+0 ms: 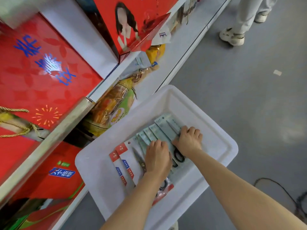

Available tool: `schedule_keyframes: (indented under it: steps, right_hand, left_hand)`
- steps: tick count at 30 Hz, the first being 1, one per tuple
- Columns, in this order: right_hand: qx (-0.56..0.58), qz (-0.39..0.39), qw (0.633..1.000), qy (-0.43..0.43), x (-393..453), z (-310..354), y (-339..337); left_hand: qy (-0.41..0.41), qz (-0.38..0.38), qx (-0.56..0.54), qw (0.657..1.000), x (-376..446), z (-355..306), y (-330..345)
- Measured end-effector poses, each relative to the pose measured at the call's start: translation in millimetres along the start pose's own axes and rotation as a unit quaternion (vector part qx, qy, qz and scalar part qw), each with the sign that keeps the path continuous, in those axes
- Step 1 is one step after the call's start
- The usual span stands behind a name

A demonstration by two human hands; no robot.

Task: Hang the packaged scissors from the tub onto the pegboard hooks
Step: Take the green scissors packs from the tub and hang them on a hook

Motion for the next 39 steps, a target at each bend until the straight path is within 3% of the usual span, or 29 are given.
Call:
schedule_keyframes:
  steps: [5,11,20,24,31,39]
  right_hand:
    - [0.134,0.078,0.988,0.024,-16.1,-11.4,-0.8]
    - [0.186,0.037,0.981,0.042,-47.9,-26.1,-19.7]
    - [0.200,-0.037,0.979,0.030,-97.7,-39.6,-55.7]
    - [0.251,-0.062,0.966,0.007,-106.5,-43.7,-56.2]
    - [0.318,-0.092,0.944,-0.004,-117.1,-41.5,-63.6]
    - [0.373,-0.099,0.916,-0.114,-158.9,28.5,-98.5]
  left_hand:
    - [-0.110,-0.003,-0.155,0.982,3.8,8.8,-8.7]
    - [-0.320,0.033,-0.267,0.908,20.8,13.7,4.4]
    - [-0.369,0.005,-0.234,0.899,55.6,3.3,7.5]
    - [-0.411,0.019,-0.322,0.853,68.7,28.8,-0.9]
    - [-0.328,-0.006,-0.450,0.831,66.6,46.9,-8.8]
    - [-0.187,-0.198,-0.646,0.713,-48.7,78.7,-91.8]
Point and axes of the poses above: each hand's wrist, its own x-axis towards the middle knuckle, its own y-axis out of the palm, z = x × y, the point moved 6 cm from there along x, towards the middle knuckle, and after that the axes turned 15 degrees about z, right-handed, at the moved point
